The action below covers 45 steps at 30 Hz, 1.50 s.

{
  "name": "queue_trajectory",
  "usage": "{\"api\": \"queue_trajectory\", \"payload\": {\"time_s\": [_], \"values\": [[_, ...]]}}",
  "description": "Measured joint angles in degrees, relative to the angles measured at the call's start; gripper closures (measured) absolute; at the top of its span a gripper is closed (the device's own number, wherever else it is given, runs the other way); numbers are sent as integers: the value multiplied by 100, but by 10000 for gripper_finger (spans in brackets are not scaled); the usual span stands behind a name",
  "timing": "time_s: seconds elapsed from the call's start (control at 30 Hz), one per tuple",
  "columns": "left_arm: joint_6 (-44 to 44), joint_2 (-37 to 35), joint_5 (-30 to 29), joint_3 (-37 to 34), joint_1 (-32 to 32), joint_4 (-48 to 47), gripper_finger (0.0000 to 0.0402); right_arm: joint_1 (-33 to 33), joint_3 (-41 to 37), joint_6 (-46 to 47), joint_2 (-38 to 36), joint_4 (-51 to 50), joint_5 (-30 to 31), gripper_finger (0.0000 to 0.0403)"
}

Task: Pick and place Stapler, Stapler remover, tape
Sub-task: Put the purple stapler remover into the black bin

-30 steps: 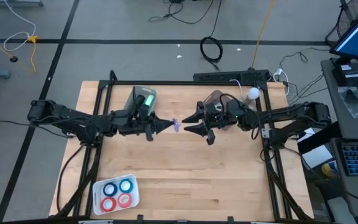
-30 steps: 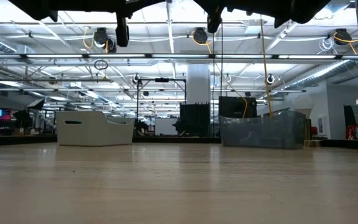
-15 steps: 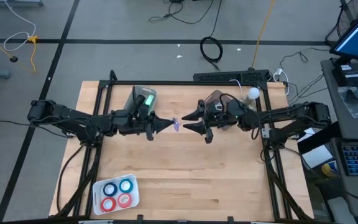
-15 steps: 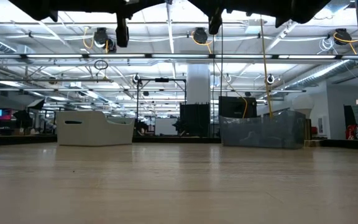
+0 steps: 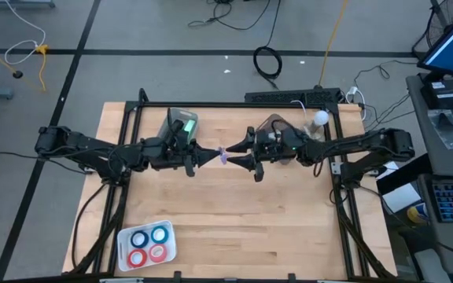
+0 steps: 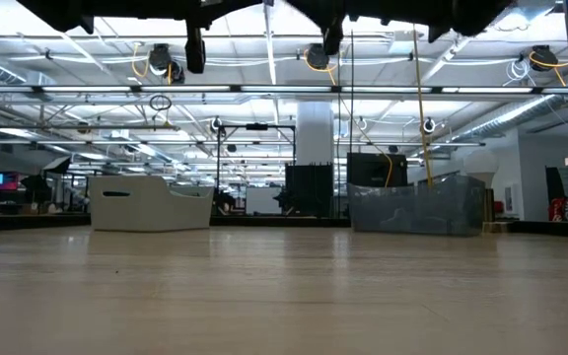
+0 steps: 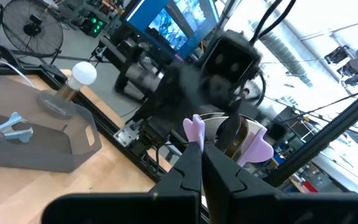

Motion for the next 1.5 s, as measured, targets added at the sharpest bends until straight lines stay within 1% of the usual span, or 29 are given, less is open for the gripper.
{"api": "queue_trajectory", "payload": {"time_s": [0.1, 0.33, 0.67, 1.17, 1.5], "values": [[-2, 0, 36, 0, 0, 6, 400, 3, 204, -40, 97, 176, -6, 243], [4, 0, 45, 4, 0, -15, 400, 3, 324, -29, 209, -61, -119, 252], [36, 0, 128, 4, 0, -29, 400, 3, 307, 4, 227, -167, -130, 285], [39, 0, 134, 4, 1, -38, 398, 5, 307, 126, 224, -179, -171, 379], [44, 0, 140, 4, 0, -42, 394, 3, 307, 263, 224, -182, -165, 384]]}}
